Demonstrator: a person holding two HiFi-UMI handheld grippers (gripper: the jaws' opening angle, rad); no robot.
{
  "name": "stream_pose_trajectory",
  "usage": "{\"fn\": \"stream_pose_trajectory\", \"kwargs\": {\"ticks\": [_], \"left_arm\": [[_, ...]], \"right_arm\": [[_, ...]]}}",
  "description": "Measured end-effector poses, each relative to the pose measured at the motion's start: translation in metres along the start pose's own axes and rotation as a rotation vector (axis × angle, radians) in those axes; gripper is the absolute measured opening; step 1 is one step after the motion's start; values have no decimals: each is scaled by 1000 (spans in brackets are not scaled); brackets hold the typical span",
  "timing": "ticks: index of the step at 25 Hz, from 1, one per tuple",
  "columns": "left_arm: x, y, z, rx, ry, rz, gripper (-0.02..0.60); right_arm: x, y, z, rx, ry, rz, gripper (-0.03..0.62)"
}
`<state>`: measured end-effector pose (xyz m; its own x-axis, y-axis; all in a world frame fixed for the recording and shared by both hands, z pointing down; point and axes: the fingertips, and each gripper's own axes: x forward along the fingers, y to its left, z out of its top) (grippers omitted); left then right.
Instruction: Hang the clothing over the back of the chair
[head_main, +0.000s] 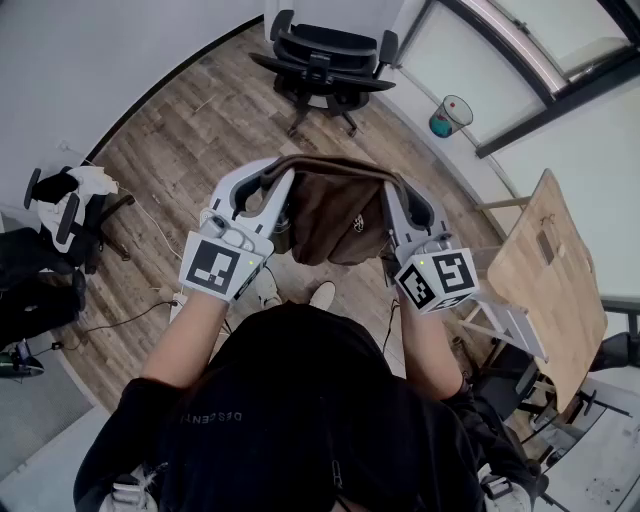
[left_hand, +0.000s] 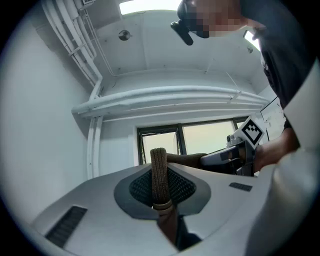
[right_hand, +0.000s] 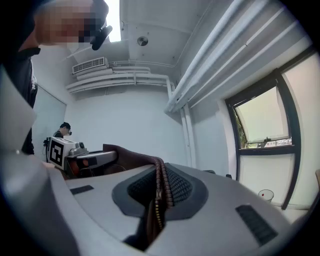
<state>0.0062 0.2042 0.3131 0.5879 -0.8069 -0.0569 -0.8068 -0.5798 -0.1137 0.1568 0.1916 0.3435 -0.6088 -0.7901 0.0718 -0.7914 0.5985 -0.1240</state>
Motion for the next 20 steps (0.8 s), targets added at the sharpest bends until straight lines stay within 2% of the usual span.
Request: {"fn": "stream_pose_trajectory", "kwargs": {"ticks": [20], "left_arm": [[-8,48,-11,-3,-21,10,48]], "right_arm": [[39,30,-3,-55,-8,30,44]]}}
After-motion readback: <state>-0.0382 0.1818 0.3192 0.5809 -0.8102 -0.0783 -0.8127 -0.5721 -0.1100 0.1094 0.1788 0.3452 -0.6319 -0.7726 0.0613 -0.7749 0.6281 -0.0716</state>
